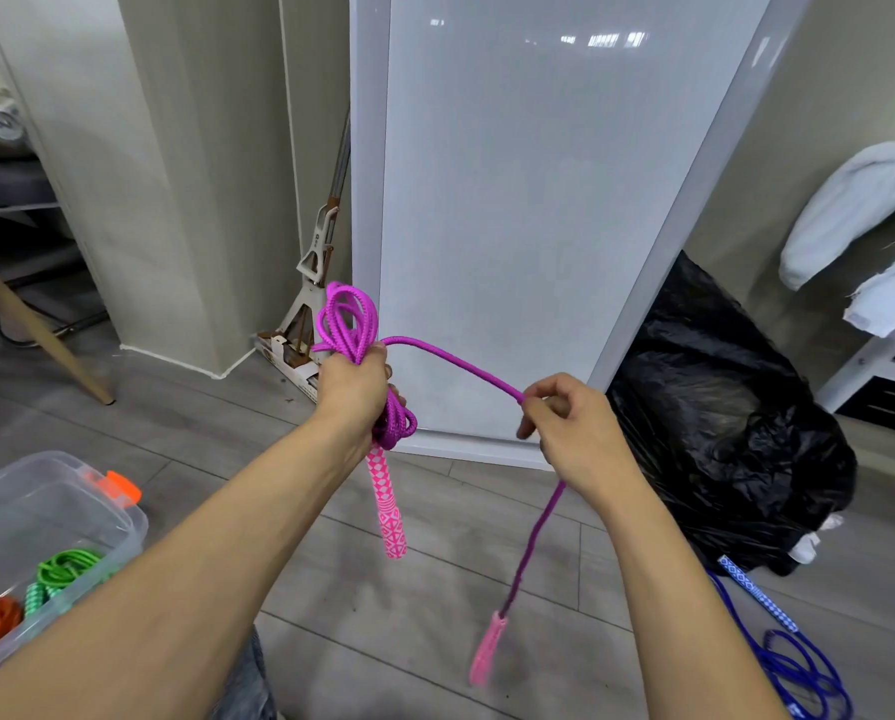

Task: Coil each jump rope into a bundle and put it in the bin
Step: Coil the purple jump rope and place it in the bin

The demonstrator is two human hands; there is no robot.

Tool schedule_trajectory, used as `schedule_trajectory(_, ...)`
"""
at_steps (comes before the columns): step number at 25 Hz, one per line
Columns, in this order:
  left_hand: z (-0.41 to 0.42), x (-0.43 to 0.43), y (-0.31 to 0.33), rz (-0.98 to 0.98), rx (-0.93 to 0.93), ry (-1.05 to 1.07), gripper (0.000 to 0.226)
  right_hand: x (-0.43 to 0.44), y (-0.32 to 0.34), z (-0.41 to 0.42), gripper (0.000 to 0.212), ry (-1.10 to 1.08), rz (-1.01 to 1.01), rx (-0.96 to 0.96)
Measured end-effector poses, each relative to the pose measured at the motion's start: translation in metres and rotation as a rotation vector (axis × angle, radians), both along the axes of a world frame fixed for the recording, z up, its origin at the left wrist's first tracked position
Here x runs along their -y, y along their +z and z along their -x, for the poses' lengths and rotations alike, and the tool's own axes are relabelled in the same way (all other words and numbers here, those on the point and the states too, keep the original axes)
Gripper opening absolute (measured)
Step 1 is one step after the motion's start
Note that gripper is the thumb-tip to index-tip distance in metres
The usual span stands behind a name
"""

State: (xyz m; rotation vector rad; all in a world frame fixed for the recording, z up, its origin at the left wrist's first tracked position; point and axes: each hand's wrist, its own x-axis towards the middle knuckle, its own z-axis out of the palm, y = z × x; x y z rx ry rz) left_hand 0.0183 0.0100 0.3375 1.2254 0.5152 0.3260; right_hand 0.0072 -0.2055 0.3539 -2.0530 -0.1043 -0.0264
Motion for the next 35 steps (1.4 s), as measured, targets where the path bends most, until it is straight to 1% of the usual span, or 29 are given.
schedule_trajectory(2, 0.001, 0.005, 0.002, 0.056, -0.018, -0.023, 0.010, -0.004, 0.002, 0.003, 0.008, -0.008, -0.055, 0.066)
schedule_trajectory(5, 0.005, 0.017, 0.004, 0.095, -0.004, -0.131, 0.012, -0.013, 0.001, 0.008, 0.008, 0.003, -0.092, 0.104)
schedule_trajectory(7, 0.010, 0.024, 0.004, 0.063, -0.013, -0.233, 0.015, -0.020, -0.002, 0.010, 0.008, 0.016, -0.084, 0.103)
schedule_trajectory(11, 0.016, 0.034, 0.004, 0.013, -0.027, -0.382, 0.029, -0.028, -0.008, 0.012, 0.007, 0.063, -0.008, 0.099)
schedule_trajectory(13, 0.017, 0.035, 0.002, -0.048, -0.029, -0.424, 0.029, -0.030, -0.011, 0.013, 0.007, 0.096, 0.027, 0.105)
schedule_trajectory(15, 0.018, 0.035, -0.002, -0.118, -0.049, -0.448, 0.025, -0.033, -0.014, 0.014, 0.006, 0.127, 0.050, 0.100)
schedule_trajectory(17, 0.018, 0.035, -0.005, -0.168, -0.073, -0.416, 0.019, -0.037, -0.016, 0.015, 0.004, 0.141, 0.090, 0.092)
schedule_trajectory(19, 0.018, 0.034, -0.004, -0.200, -0.064, -0.364, 0.018, -0.040, -0.014, 0.016, 0.010, 0.143, 0.093, 0.063)
schedule_trajectory(20, 0.017, 0.032, -0.002, -0.184, -0.038, -0.335, 0.018, -0.040, -0.013, 0.016, 0.014, 0.153, 0.093, 0.034)
schedule_trajectory(22, 0.013, 0.027, 0.002, -0.092, 0.029, -0.265, 0.011, -0.038, -0.011, 0.016, 0.020, 0.205, 0.127, -0.028)
schedule_trajectory(24, 0.008, 0.019, 0.005, 0.064, 0.095, -0.180, 0.006, -0.033, -0.011, 0.016, 0.027, 0.264, 0.149, -0.086)
schedule_trajectory(27, 0.001, 0.006, 0.010, 0.259, 0.147, -0.086, 0.011, -0.025, -0.011, 0.015, 0.033, 0.341, 0.126, -0.210)
schedule_trajectory(30, -0.001, -0.005, 0.015, 0.373, 0.158, -0.028, 0.010, -0.018, -0.009, 0.014, 0.036, 0.435, 0.149, -0.321)
schedule_trajectory(32, -0.003, -0.014, 0.015, 0.334, 0.146, -0.006, 0.013, -0.009, -0.006, 0.014, 0.036, 0.468, 0.188, -0.372)
schedule_trajectory(33, -0.004, -0.017, 0.015, 0.249, 0.140, -0.010, 0.014, -0.004, -0.004, 0.013, 0.036, 0.454, 0.204, -0.374)
schedule_trajectory(35, -0.001, -0.019, 0.015, 0.002, 0.135, -0.077, 0.017, 0.006, -0.001, 0.010, 0.032, 0.371, 0.205, -0.304)
